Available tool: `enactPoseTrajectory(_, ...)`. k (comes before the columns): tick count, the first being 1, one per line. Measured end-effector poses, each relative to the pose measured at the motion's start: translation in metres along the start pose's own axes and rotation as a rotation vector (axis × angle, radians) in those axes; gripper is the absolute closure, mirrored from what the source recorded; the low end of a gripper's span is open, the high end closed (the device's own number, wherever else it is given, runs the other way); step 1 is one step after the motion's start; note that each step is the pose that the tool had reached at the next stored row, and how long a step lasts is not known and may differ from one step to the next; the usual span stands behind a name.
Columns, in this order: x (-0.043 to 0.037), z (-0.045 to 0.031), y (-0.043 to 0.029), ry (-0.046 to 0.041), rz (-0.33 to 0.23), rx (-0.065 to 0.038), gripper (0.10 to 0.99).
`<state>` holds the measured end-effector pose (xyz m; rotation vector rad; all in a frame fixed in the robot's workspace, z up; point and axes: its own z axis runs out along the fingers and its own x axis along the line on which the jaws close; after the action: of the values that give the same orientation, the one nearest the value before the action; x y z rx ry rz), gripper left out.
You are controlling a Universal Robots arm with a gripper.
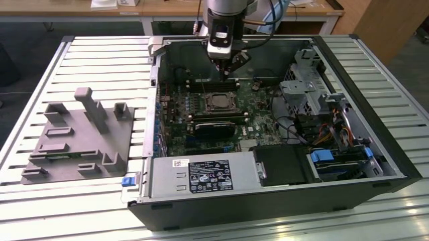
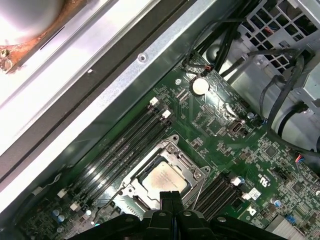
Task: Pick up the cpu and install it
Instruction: 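Install the first cpu locking lever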
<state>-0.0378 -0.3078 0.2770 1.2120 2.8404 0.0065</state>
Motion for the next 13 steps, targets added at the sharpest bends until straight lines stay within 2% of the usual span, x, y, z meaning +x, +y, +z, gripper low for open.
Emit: enactPoseTrajectory(13, 0.0000, 0.0000, 0.0000, 0.0010, -0.039, -0.002, 0.980)
